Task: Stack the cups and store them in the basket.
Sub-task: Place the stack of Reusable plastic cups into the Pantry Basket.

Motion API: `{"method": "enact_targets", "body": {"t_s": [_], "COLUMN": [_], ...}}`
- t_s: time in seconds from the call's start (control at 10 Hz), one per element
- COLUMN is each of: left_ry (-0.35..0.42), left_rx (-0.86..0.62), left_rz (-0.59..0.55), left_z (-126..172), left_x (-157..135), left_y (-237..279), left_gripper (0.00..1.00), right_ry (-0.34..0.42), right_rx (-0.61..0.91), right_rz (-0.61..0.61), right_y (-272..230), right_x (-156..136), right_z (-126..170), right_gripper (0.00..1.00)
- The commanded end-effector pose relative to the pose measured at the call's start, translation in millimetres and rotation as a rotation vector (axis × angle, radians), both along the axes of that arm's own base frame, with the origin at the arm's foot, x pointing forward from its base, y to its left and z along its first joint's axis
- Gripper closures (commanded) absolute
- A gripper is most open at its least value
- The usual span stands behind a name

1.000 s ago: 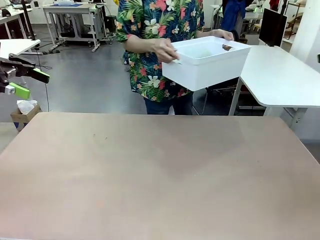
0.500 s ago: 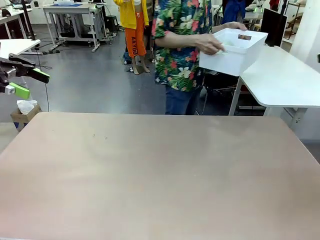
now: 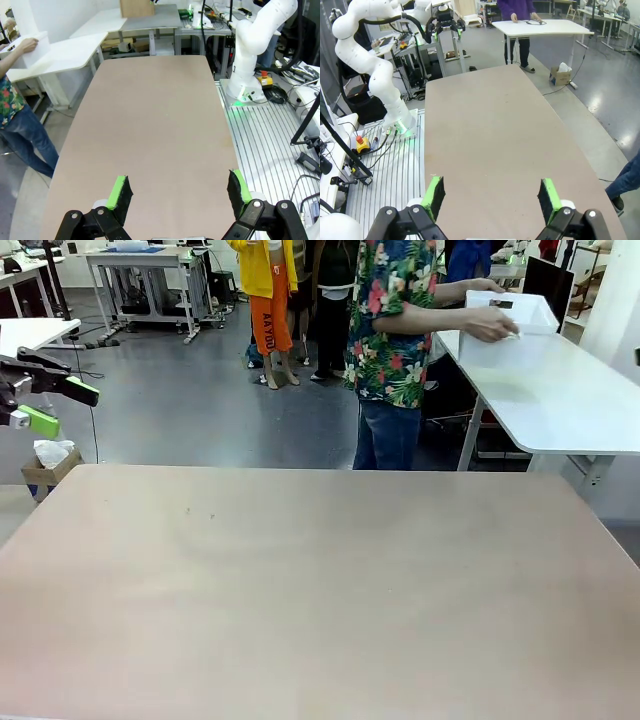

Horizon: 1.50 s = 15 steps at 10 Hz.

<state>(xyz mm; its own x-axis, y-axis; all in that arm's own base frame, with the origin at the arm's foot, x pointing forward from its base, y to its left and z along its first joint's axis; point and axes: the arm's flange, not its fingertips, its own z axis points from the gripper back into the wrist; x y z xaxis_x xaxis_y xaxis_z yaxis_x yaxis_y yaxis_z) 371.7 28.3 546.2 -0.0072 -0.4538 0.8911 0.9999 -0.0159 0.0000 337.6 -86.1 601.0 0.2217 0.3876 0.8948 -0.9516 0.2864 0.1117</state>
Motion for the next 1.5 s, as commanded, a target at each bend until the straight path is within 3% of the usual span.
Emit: {"method": "enact_targets", "body": {"t_s": [0.0, 1.4], "left_ry": [0.005, 0.005], "left_rx": [0.005, 0.005], "left_rz": [-0.009, -0.009], "left_z": [2.9, 2.9], "left_x": [-0.9, -0.9], "left_y": [1.1, 1.1], "left_gripper": [0.0, 0.0], "right_ry": [-0.015, -0.015], "right_rx": [0.015, 0.015], "right_rz": [0.006, 0.006], "right_y": [0.3, 0.3], "right_x": [-0.3, -0.3], "right_z": [2.5, 2.5], "right_gripper": [0.0, 0.0]}}
